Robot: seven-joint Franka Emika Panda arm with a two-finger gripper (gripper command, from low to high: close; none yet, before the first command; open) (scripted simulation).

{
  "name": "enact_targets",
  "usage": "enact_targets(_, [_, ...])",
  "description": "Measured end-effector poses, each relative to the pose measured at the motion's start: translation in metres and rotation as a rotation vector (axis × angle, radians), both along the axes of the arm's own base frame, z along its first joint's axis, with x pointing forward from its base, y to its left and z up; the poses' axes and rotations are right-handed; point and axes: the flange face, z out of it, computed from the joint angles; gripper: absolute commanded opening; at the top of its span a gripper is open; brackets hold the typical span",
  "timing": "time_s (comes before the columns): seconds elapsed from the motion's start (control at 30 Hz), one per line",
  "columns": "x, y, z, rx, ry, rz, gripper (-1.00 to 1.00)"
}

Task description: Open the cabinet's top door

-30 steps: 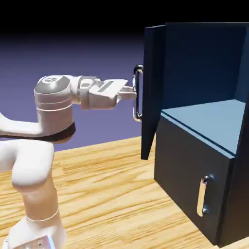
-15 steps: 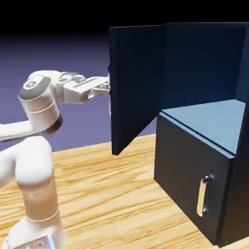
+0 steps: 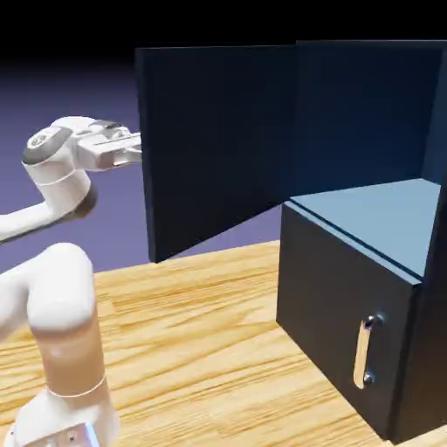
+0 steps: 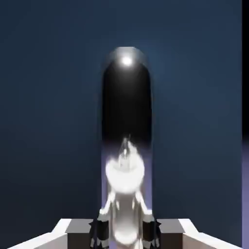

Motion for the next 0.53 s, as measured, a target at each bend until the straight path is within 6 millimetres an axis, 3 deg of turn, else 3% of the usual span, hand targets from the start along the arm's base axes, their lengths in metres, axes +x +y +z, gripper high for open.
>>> enact_targets(0.23, [0.002,0.078,0.0,0.0,0.0,-0.191,-1.0])
enact_targets(0.5, [0.019,0.152,0.0,0.0,0.0,-0.379,-1.0])
enact_targets(0.53, [0.02,0.155,0.0,0.0,0.0,-0.387,1.0])
